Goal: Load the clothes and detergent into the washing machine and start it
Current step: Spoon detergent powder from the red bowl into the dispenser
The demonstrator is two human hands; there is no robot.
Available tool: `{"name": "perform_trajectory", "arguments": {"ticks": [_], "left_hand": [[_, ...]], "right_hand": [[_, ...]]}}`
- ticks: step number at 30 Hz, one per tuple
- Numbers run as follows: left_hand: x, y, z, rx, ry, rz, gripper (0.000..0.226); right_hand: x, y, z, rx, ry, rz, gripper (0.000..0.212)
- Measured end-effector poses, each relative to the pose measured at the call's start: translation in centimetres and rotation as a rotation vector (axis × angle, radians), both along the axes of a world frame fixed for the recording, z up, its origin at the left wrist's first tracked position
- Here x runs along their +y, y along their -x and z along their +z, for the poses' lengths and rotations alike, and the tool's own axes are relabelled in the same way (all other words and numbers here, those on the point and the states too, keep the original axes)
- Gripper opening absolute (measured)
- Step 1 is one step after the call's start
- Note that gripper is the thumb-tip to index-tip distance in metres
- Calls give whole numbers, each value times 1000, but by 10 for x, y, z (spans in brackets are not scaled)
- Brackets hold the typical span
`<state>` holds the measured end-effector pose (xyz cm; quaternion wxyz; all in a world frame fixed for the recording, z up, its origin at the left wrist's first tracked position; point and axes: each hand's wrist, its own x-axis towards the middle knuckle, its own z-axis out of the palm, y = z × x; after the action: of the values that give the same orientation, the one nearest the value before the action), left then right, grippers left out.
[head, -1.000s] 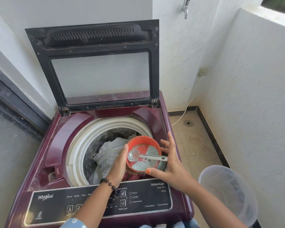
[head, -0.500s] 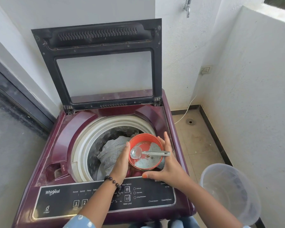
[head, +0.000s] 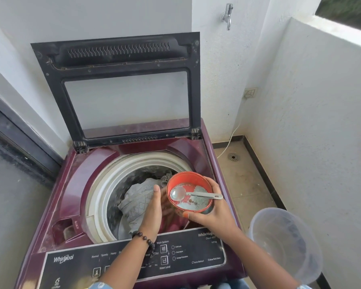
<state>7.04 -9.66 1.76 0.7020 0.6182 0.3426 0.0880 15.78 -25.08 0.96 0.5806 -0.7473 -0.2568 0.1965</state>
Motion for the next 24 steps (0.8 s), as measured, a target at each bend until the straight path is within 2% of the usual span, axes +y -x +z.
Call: {"name": "perform_trajectory", "arguments": {"ticks": [4,9,11,15,18,24], "left_hand": [[1,-1,-4,1,-20,34,57],[5,-8,-8,54,45,18,62],[7,-9,-13,83,53,27,54],[8,-5,-24,111,-148,47,41],[11,-2,-31,64,-136,58,22],[13,-5,-28,4,-73,6,31]], "right_hand": [[0,2,1,7,40,-40,100],[4,11,3,-72,118,-112,102],[5,12,1,-66,113,-140,101],[7,11,2,-75,117,-174,99],[10,11,4,-66,123,-177,98],[10,14,2,-89,125,-220,100]]}}
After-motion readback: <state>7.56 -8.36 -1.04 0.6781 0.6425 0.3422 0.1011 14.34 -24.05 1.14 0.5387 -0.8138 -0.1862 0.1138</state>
